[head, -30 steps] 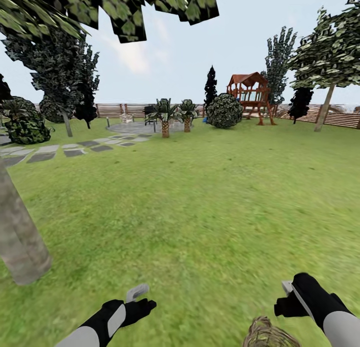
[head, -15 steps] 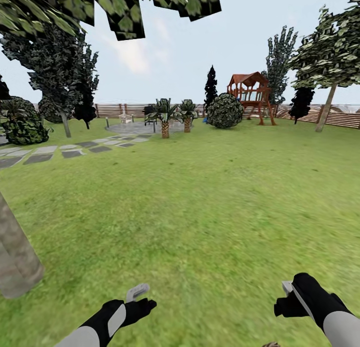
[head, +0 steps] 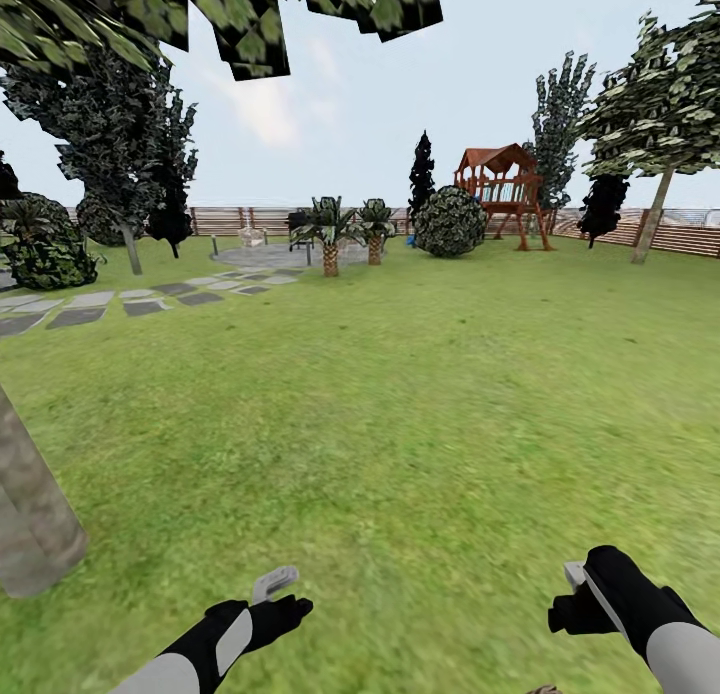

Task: Take the three Easter eggs out of the wicker basket on the lawn in the garden, then place them on the lawn next to a single tree (choose any tree) so that all three eggs are next to the same tree and none are left in the basket.

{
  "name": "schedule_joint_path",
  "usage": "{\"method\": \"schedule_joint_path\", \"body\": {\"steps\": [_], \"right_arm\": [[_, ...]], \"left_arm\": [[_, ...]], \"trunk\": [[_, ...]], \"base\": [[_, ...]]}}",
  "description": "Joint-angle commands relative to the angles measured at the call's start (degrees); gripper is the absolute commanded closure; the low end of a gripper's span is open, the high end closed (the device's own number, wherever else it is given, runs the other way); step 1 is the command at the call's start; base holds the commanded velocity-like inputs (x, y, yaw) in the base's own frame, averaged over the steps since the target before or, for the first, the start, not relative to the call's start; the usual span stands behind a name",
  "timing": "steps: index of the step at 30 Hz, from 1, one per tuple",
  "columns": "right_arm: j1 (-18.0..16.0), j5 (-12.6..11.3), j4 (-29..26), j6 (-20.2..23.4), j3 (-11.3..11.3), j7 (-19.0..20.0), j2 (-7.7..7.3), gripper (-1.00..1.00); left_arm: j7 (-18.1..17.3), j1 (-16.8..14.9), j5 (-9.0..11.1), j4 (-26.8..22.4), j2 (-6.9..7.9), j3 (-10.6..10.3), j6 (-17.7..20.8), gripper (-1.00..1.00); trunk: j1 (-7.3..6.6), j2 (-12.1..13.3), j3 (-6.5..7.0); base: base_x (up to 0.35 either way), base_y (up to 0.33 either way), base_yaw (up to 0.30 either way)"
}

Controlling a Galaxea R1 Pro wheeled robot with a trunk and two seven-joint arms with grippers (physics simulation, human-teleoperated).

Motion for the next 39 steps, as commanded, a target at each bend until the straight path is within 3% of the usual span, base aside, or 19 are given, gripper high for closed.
{"method": "schedule_joint_path", "body": {"steps": [1,39], "right_arm": [[-0.03,0.61,-0.08,0.19,0.02,0.50,-0.02,-1.00],[-0.03,0.18,-0.08,0.19,-0.04,0.59,-0.45,-1.00]], "left_arm": [[0.00,-0.03,0.59,-0.08,-0.02,0.18,0.52,-1.00],[0.02,-0.05,0.61,-0.14,0.24,0.19,1.08,-1.00]], "trunk": [[0.25,-0.51,-0.29],[8.59,-15.75,-7.11]], "base": [[0.000,0.000,0.000],[0.000,0.000,0.000]]}}
